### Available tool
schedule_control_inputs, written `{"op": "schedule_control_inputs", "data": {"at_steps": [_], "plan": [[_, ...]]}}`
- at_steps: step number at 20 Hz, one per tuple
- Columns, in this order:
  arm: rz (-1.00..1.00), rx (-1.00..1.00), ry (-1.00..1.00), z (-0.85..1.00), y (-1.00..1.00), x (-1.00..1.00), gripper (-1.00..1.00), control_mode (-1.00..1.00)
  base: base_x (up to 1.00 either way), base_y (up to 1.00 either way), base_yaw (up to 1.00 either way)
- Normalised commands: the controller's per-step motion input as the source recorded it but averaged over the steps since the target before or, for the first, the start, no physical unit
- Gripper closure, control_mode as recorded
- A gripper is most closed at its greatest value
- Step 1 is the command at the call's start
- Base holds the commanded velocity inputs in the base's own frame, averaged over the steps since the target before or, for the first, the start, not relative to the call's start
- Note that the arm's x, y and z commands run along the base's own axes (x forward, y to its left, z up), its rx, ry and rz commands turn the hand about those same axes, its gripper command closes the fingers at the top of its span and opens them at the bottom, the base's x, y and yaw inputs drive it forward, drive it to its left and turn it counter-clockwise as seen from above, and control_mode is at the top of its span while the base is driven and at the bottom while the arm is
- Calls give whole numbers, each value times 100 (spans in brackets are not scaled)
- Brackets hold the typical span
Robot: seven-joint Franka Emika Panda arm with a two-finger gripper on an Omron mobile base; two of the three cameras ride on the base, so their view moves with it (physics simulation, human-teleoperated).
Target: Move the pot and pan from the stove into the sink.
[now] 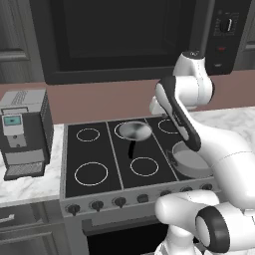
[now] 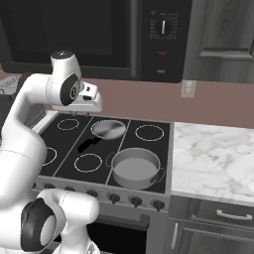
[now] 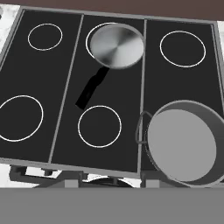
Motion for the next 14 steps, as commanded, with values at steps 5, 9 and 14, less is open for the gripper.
{"op": "schedule_control_inputs", "data": {"at_steps": [5, 9, 14], "plan": [[0, 1, 2, 0, -5, 7, -100, -100, 0, 0, 0], [0, 0, 0, 0, 0, 0, -100, -100, 0, 0, 0], [-1, 3, 0, -5, -17, 0, -100, -100, 0, 0, 0]]}}
